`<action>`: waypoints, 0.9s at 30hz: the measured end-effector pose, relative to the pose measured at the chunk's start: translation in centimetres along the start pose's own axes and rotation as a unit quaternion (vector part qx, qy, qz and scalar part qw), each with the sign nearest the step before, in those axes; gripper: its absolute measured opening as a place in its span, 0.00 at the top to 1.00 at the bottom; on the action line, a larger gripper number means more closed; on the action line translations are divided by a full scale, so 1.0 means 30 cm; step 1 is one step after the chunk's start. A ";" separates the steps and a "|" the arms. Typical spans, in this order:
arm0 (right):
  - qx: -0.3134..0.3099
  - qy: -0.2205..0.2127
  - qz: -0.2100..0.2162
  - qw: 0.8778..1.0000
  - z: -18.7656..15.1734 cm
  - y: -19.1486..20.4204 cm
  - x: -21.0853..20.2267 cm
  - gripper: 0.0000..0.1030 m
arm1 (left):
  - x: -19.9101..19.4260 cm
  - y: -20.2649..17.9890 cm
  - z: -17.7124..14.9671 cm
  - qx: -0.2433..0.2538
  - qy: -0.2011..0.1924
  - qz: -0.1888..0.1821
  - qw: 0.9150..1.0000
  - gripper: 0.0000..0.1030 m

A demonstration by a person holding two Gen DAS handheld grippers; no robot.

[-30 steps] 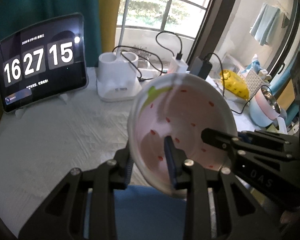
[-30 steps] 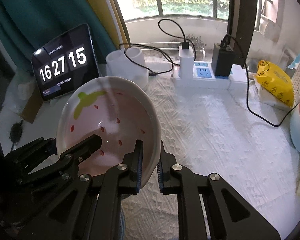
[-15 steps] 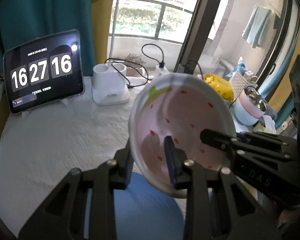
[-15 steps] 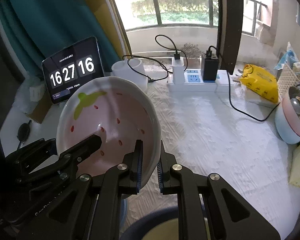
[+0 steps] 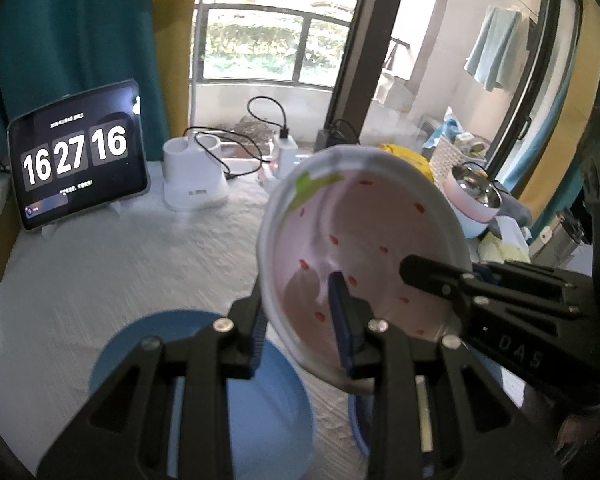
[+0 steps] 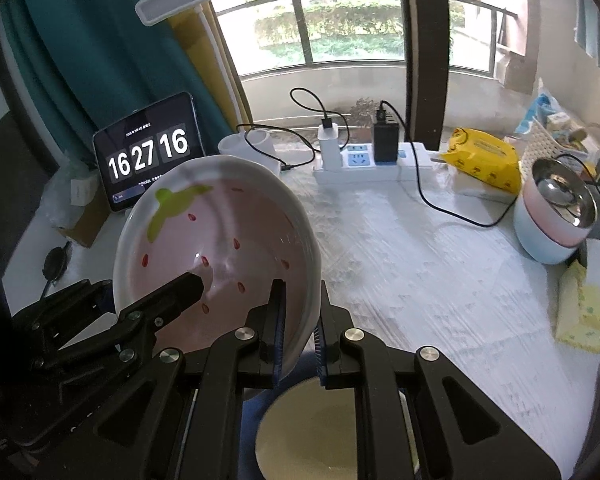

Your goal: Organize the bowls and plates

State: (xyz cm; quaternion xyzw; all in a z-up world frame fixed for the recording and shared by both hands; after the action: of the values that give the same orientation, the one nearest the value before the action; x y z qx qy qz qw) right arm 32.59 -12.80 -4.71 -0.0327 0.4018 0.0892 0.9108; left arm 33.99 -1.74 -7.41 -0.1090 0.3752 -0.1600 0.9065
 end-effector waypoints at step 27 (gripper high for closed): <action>0.050 0.015 -0.016 0.999 -0.212 -0.199 -0.087 0.87 | 0.045 -0.230 -0.188 0.029 0.048 -0.017 0.998 0.71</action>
State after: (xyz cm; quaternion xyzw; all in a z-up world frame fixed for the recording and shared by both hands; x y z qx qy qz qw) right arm 27.37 -19.85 -7.16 0.0051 0.4192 0.0544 0.9062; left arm 29.43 -9.05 -10.02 -0.0810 0.4117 -0.1909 0.8874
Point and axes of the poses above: each gripper's, at about its wrist camera, not at the fingertips, and x roughly the way its jaws point, y to its left, z to its top, the point moved 5 cm from there along x, roughly the way its jaws point, and after that the axes turned 10 degrees about -z, right-handed, at the moved point
